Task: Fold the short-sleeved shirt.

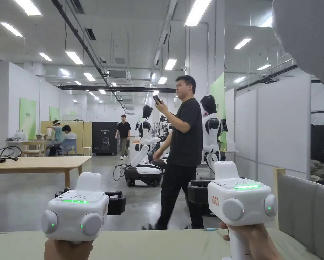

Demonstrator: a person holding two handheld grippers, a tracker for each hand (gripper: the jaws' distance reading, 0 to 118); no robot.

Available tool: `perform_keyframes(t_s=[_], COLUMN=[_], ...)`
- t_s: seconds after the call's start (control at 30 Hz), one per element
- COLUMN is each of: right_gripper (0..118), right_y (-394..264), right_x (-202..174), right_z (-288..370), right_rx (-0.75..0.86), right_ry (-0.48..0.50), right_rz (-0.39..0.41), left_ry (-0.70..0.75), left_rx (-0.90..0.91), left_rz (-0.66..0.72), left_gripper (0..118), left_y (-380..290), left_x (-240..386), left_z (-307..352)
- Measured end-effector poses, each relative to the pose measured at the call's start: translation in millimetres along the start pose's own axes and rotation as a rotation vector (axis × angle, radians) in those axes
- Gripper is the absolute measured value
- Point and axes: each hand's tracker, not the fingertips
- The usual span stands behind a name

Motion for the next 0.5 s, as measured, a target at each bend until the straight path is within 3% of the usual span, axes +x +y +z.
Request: perform_keyframes(t_s=[0.2, 0.4, 0.5], right_gripper=[118, 118, 118], right_y=[-1, -5, -6], right_x=[14, 16, 18], right_z=[13, 17, 15], right_rx=[-0.016, 0.023, -0.003], right_ry=[-0.013, -0.055, -0.042], right_rz=[-0.113, -0.126, -0.198], left_ry=[0.024, 0.029, 0.027], left_rx=[0.033, 0.025, 0.014], left_rz=[-0.032, -0.049, -0.036], left_gripper=[118, 118, 118], left_y=[1, 1, 0], left_x=[-7, -9, -10], left_z=[3, 7, 7])
